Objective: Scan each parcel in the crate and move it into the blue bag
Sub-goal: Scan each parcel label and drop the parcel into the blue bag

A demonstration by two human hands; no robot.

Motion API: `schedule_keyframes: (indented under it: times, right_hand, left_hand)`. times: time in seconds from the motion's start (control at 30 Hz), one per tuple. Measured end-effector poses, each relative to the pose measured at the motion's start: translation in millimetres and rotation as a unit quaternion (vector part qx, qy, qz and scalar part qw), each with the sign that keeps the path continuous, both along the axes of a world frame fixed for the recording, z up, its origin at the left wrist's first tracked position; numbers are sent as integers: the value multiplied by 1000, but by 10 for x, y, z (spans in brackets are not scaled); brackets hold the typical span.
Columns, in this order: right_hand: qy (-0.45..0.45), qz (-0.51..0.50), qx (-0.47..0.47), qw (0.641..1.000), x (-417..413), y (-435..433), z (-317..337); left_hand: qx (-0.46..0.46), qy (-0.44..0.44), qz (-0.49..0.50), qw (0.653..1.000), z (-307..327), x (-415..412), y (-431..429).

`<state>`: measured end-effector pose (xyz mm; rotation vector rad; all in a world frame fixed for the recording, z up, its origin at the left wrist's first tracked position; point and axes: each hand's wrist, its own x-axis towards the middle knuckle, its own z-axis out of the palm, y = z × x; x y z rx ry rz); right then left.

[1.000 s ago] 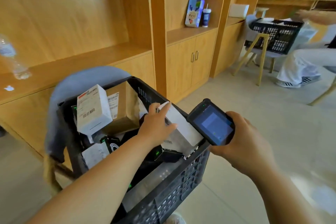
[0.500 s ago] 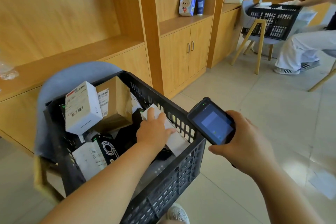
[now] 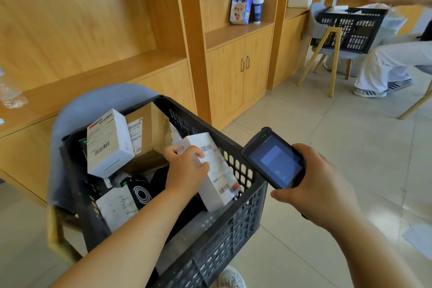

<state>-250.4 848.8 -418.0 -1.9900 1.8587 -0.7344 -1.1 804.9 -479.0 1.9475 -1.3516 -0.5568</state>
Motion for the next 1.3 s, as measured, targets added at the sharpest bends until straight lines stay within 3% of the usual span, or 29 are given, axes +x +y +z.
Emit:
schedule_keyframes:
  times: [0.1, 0.23, 0.33, 0.7, 1.3]
  right_hand:
    - [-1, 8, -5, 1000, 42, 27, 51]
    - [5, 18, -13, 1000, 141, 99, 144]
    - [17, 43, -9, 999, 253, 186, 221]
    - [158, 135, -3, 978, 707, 508, 475]
    - [190, 149, -47, 969, 924, 770, 670]
  left_hand:
    - [-16, 62, 22, 998, 149, 174, 76]
    - [-10, 207, 75, 975, 393, 378, 251]
    - [-4, 249, 73, 966, 475, 527, 416]
    - [-129, 168, 69, 975, 707, 850, 1094]
    - [-197, 144, 80, 966, 724, 1165, 1461]
